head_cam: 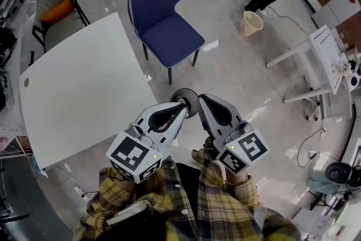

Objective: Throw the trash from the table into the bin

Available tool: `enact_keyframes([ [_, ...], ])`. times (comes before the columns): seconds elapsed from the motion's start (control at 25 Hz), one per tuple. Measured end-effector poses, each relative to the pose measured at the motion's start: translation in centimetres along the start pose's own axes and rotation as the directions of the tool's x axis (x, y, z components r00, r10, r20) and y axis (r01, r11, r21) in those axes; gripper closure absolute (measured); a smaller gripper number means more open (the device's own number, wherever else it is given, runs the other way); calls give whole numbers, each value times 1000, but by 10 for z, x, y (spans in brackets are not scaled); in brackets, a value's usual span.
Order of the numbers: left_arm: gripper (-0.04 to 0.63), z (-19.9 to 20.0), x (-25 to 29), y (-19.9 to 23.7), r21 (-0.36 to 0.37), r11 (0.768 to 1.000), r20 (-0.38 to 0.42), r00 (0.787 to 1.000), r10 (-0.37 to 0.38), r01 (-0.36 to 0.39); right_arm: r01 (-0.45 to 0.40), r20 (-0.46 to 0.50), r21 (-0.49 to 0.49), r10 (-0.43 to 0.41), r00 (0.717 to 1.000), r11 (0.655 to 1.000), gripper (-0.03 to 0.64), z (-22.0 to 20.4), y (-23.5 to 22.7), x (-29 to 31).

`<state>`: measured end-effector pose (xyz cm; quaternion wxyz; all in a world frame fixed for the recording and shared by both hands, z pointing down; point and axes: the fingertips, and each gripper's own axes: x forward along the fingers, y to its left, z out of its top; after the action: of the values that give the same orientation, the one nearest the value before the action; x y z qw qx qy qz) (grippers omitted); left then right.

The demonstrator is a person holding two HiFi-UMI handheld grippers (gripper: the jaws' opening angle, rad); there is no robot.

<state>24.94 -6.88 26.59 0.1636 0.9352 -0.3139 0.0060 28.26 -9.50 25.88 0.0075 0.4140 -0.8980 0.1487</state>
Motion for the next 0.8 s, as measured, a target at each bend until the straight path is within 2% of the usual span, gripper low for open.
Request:
enact_keyframes([
  [0.24,584,-4,5,-2,6,1000,-8,1000,-5,5,1,-8,-31,-1,1000,1000,618,-2,-3,-3],
  [0.8,584,-2,15,2,-1,1000,-14,1000,9,-9,-33,-30,-26,33,999,999,618,-5,-8,3],
])
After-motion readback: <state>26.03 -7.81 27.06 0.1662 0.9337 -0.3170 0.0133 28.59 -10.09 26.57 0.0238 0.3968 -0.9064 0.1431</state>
